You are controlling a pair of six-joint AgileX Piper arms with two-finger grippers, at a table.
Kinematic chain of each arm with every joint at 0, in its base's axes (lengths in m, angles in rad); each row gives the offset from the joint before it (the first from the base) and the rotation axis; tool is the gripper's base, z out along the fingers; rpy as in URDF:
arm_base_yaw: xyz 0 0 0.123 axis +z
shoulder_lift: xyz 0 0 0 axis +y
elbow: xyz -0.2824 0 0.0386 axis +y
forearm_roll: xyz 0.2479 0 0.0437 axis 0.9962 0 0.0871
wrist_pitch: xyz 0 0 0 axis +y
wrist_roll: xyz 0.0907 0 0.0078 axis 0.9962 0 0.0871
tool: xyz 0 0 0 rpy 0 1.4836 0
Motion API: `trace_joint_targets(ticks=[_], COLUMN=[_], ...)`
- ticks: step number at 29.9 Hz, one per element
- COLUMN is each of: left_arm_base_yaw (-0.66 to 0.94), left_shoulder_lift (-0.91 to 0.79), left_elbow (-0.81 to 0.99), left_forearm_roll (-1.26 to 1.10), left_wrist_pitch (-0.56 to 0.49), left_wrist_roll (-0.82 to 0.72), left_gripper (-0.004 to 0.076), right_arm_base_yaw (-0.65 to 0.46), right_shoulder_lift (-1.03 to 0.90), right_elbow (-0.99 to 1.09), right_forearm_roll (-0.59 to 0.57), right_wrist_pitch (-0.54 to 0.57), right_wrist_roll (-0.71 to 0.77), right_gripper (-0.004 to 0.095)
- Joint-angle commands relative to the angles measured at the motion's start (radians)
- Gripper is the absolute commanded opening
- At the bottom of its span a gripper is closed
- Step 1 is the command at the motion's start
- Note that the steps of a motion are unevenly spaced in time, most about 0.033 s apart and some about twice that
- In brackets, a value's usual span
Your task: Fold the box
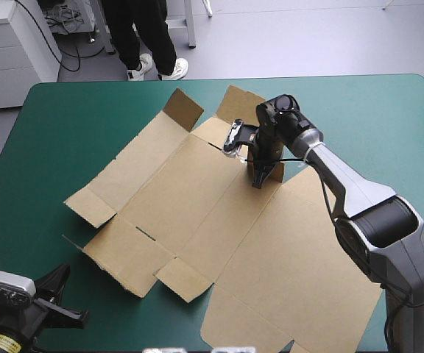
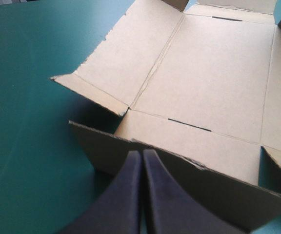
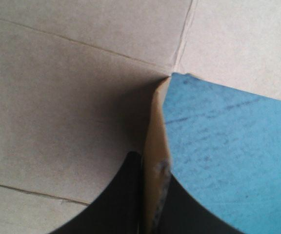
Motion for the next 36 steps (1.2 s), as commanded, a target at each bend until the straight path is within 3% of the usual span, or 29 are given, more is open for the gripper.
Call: trace_joint_targets(ticks=[1,14,17,36], left_arm_base_yaw=[0.002,0.002,0.002,0.002], left_shoulder_lift=[0.015,0.015,0.015,0.015], left_elbow=[-0.023,-0.023,-0.023,-0.023], left_forearm_roll=[-0.005,-0.005,-0.005,-0.005], left_wrist_pitch=[-0.074,-0.074,-0.074,-0.074], left_wrist_roll=[-0.005,-0.005,-0.005,-0.005], left_gripper=[-0.0008,-0.0008,-0.0008,-0.0008], right_arm_base_yaw=[0.037,0.145,0.145,0.145], right_shoulder_lift=[-0.060,-0.060,-0.057,0.028], right_elbow=[-0.032,-0.032,-0.032,-0.032], right_forearm_roll=[-0.020,-0.059,-0.121,-0.161], right_wrist_pitch=[0.019,-0.155,-0.181,-0.190], right_wrist_roll=[-0.121,-0.217,-0.219,-0.206], right_gripper=[-0.0018,-0.0018,-0.0018,-0.0015])
